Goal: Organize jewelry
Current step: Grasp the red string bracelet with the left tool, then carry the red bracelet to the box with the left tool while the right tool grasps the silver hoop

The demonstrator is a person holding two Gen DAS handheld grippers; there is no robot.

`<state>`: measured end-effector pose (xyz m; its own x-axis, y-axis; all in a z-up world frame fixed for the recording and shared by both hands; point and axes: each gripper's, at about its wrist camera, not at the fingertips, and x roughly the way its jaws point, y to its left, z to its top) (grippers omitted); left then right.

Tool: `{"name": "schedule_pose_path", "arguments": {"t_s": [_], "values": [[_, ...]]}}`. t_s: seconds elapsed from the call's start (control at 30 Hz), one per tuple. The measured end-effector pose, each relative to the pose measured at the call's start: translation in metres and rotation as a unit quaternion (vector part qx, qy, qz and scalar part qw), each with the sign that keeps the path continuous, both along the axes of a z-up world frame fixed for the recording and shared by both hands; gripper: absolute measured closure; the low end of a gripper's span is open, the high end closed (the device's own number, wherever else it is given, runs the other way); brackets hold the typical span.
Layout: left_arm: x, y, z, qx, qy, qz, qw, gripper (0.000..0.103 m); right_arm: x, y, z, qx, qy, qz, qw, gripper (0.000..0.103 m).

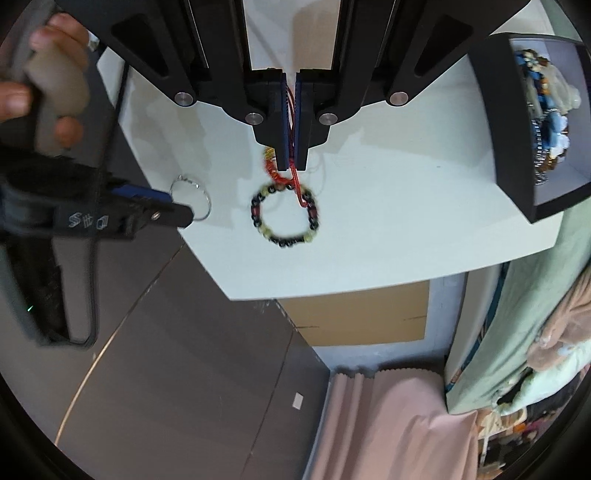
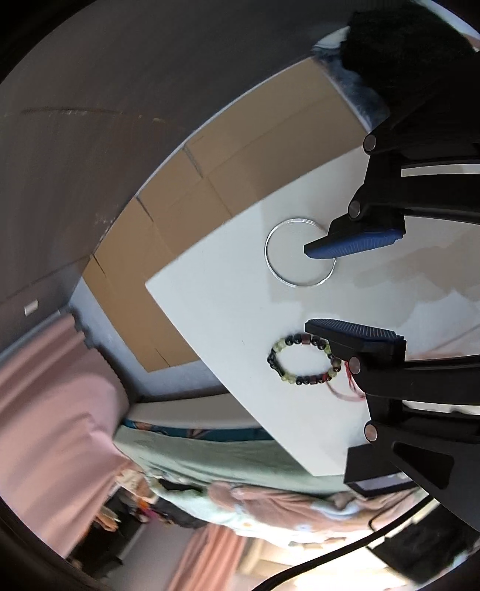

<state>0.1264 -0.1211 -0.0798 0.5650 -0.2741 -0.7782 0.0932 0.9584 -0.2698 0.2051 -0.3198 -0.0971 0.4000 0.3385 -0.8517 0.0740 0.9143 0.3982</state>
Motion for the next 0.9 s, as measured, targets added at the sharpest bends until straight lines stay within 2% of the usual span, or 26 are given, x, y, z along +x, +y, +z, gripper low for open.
{"name": "schedule_pose_path", "arguments": {"t_s": [0.2,0.37,0.57,0.77,0.87,0.9], "values": [[-0.004,0.016,0.017,-0.021,-0.015,0.012,0.9996,0.102,0.009,0.008,-0.008,-0.019,0.001,0.029,0.999,0.066],[-0.009,0.027,0.027,-0.035,-0.025,0.018,0.9989,0.102,0.009,0.010,-0.020,-0.045,0.024,0.036,0.998,0.067],[-0.015,0.042,0.036,-0.043,-0.034,0.027,0.9981,0.102,-0.002,0.019,-0.019,-0.087,0.033,0.061,0.994,0.066],[-0.023,0.049,0.042,-0.045,-0.041,0.031,0.9977,0.102,-0.016,0.029,-0.016,-0.128,0.036,0.089,0.987,0.066],[-0.027,0.051,0.044,-0.045,-0.044,0.032,0.9975,0.102,-0.021,0.038,-0.016,-0.164,0.025,0.109,0.980,0.067],[-0.028,0.052,0.045,-0.045,-0.046,0.033,0.9974,0.102,-0.022,0.042,-0.016,-0.178,0.021,0.115,0.977,0.070]]}}
